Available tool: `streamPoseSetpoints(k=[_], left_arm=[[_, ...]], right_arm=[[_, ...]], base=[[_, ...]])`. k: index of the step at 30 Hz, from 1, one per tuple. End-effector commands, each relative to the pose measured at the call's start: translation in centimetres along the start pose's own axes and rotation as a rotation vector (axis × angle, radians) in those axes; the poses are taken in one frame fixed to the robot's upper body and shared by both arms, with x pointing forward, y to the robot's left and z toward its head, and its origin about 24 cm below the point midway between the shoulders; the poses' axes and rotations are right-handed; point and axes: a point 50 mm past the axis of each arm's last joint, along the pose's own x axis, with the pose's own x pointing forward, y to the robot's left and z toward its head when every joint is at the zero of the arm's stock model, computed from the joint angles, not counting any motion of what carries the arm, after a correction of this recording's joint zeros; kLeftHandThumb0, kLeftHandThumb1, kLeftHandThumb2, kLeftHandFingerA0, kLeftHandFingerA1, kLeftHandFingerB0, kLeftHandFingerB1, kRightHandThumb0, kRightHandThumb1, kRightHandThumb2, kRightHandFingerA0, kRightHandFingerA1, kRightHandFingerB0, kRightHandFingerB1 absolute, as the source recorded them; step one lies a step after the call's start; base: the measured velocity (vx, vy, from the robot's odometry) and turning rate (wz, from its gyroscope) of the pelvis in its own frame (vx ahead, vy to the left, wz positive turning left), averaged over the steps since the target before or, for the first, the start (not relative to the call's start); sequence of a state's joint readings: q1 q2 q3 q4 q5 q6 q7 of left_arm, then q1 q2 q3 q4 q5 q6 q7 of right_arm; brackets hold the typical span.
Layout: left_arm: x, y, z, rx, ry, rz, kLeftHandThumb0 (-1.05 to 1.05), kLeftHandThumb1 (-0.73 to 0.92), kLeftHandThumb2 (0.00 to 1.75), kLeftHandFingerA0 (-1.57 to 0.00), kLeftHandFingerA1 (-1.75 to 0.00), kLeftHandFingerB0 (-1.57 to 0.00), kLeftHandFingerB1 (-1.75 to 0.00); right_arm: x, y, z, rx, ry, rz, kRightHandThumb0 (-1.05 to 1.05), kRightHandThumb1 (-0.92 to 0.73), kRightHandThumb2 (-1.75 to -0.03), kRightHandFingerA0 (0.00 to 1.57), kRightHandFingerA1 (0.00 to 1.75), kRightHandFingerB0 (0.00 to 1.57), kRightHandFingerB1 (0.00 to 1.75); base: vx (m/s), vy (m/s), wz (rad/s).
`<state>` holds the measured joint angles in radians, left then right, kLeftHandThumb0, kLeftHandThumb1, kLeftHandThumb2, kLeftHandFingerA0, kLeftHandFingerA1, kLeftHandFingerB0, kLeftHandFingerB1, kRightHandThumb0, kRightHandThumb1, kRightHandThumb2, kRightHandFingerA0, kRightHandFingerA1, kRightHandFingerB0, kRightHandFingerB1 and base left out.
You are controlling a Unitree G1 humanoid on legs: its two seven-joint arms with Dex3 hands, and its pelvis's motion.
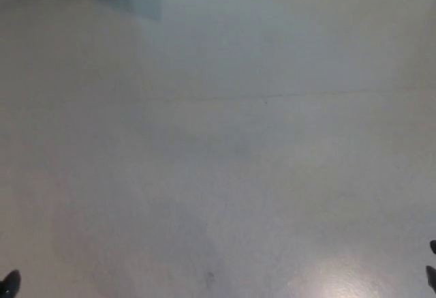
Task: The robot walks towards an open cabinet and lifts its left hand to push the door towards the right to close it.
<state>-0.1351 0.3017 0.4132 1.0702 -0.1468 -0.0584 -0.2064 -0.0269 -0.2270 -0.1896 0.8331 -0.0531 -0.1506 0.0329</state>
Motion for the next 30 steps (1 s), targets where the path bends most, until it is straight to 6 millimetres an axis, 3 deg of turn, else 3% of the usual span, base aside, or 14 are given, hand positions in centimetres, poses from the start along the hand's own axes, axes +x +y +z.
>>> streamPoseSetpoints(k=[1,22,23,30], left_arm=[[-0.1,0.5,0.3,-0.029,-0.050,-0.011,-0.15,0.43,0.90,-0.43,-0.60,-0.22,-0.51],[-0.3,0.6,0.0,-0.007,-0.040,-0.013,-0.16,0.45,0.91,-0.44,-0.61,-0.23,-0.52],[-0.2,0.6,0.0,-0.008,-0.041,-0.014,-0.18,0.64,0.59,-0.56,-0.45,-0.35,-0.37],[-0.3,0.6,0.0,0.031,-0.044,-0.023,-0.21,0.64,0.58,-0.52,-0.43,-0.36,-0.37]], right_arm=[[-0.1,-0.8,0.3,-0.002,-0.038,-0.017,-0.29,-0.71,-0.61,0.54,0.46,0.42,0.39],[-0.7,-0.7,-0.9,0.004,-0.015,-0.012,-0.29,-0.70,-0.60,0.56,0.45,0.44,0.39],[-0.7,-0.7,-0.9,-0.001,-0.015,-0.012,-0.28,-0.71,-0.60,0.57,0.45,0.44,0.39],[-0.7,-0.7,-1.1,-0.007,-0.003,-0.012,-0.27,-0.71,-0.60,0.62,0.46,0.44,0.38]], base=[[-0.14,-0.029,0.55],[0.14,0.112,0.02],[0.25,-0.134,0.13],[0.35,-0.210,0.22]])
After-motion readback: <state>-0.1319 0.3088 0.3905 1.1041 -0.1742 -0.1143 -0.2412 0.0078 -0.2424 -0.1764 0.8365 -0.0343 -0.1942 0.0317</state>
